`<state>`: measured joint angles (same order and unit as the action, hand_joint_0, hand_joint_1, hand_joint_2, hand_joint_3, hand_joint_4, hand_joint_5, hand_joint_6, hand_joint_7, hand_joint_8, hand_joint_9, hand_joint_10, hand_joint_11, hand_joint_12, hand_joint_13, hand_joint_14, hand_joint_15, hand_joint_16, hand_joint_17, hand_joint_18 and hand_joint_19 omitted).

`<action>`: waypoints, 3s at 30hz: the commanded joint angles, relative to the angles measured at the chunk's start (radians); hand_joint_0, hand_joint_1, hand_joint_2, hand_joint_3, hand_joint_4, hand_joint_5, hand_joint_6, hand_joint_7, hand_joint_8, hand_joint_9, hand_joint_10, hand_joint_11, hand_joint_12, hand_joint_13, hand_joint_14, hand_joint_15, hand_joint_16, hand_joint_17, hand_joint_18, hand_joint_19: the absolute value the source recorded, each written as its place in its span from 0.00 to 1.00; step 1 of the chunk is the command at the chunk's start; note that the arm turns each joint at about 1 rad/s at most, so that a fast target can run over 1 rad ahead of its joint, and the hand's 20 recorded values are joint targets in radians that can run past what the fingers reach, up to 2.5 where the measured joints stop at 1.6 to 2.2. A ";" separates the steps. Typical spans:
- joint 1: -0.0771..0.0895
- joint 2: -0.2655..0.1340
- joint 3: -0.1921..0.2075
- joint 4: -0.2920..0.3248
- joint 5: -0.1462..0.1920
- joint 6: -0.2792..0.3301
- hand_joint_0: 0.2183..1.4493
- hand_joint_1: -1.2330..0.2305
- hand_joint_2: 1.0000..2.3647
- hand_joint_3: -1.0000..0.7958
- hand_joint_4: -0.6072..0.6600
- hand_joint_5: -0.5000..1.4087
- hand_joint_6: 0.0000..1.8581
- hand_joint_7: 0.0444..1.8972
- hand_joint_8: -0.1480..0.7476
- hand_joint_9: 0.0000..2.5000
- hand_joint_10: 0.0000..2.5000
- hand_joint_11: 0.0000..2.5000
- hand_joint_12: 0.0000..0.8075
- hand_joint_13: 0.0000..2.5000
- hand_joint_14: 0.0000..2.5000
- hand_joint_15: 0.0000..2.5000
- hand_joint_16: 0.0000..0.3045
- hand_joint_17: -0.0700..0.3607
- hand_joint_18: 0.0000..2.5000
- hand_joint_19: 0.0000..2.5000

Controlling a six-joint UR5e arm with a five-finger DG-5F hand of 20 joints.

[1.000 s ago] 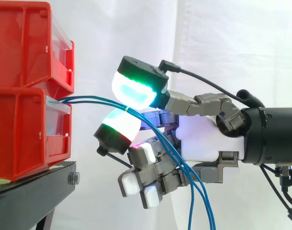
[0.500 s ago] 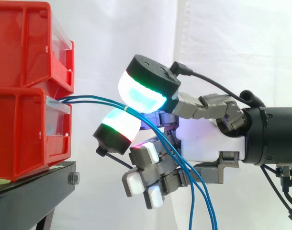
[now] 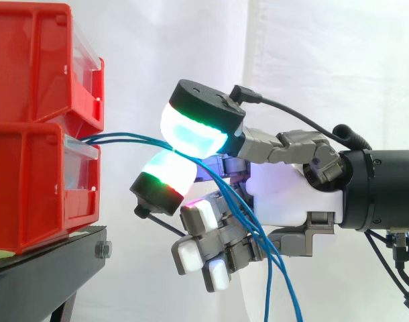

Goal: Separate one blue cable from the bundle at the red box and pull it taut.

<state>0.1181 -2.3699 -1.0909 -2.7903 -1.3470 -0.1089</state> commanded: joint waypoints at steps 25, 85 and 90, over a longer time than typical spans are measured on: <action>0.002 0.000 0.000 -0.005 0.000 0.008 0.25 0.61 0.00 0.28 0.61 0.19 0.45 0.66 0.57 0.49 0.01 0.33 0.51 0.43 0.01 0.22 0.17 0.43 0.41 0.27; 0.011 0.000 -0.001 -0.011 0.017 0.011 0.18 0.40 0.00 0.28 0.60 0.19 0.45 0.65 0.60 0.55 0.01 0.37 0.53 0.47 0.01 0.22 0.19 0.46 0.44 0.24; 0.011 0.000 -0.001 -0.011 0.022 0.011 0.25 0.31 0.00 0.28 0.56 0.20 0.45 0.67 0.58 0.55 0.01 0.38 0.46 0.46 0.01 0.22 0.16 0.41 0.41 0.26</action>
<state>0.1287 -2.3700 -1.0922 -2.8010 -1.3273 -0.0982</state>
